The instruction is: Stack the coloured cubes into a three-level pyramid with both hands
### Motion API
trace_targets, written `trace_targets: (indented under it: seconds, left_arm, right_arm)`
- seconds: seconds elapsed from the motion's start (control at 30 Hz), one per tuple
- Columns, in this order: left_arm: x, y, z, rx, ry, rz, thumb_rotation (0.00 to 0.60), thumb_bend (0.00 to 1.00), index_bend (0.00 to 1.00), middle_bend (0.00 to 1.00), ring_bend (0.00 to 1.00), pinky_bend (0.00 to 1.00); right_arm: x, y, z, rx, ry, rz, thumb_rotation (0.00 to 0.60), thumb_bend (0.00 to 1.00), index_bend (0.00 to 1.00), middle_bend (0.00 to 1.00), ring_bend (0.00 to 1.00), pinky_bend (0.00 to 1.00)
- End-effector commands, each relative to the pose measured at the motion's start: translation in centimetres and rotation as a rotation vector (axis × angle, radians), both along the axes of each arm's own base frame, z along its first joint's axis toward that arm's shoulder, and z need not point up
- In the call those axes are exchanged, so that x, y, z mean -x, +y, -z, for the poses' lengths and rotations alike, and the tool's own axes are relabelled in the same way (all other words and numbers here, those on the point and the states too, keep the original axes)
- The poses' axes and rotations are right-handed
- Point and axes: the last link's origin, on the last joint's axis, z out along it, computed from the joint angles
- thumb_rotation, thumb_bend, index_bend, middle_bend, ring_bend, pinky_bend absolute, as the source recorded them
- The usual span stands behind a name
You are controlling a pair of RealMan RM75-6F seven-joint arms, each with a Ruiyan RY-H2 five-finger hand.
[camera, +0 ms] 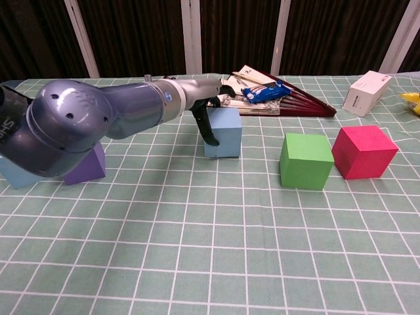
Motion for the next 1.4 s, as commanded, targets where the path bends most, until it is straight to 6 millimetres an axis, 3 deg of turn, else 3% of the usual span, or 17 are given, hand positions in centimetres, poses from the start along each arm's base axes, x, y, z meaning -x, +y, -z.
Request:
trace_targets:
  seconds: [0.03, 0.33, 0.97, 1.23, 1.4]
  left_arm:
    - [0.0, 0.1, 0.0, 0.002, 0.009, 0.006, 0.600, 0.31, 0.01, 0.33, 0.05, 0.02]
    - [0.2, 0.5, -0.3, -0.003, 0.018, 0.012, 0.600, 0.31, 0.01, 0.30, 0.05, 0.02]
    - [0.8, 0.6, -1.1, -0.020, 0.010, 0.000, 0.600, 0.24, 0.00, 0.05, 0.02, 0.02]
    - [2.3, 0.7, -5.0, -0.072, -0.056, -0.004, 0.600, 0.20, 0.00, 0.04, 0.02, 0.02]
    - [4.4, -0.3, -8.7, -0.146, -0.098, -0.008, 0.600, 0.18, 0.00, 0.04, 0.02, 0.02]
  right_arm:
    - [0.0, 0.0, 0.0, 0.000, 0.000, 0.000, 0.600, 0.22, 0.00, 0.00, 0.00, 0.00]
    - [0.0, 0.0, 0.0, -0.003, 0.000, 0.000, 0.600, 0.22, 0.00, 0.00, 0.00, 0.00]
    - [0.0, 0.0, 0.1, -0.004, 0.004, 0.000, 0.600, 0.22, 0.00, 0.00, 0.00, 0.00]
    - [0.0, 0.1, 0.0, 0.003, 0.014, 0.001, 0.600, 0.22, 0.00, 0.00, 0.00, 0.00]
    - [0.1, 0.1, -0.1, 0.007, 0.016, 0.005, 0.600, 0.22, 0.00, 0.00, 0.00, 0.00]
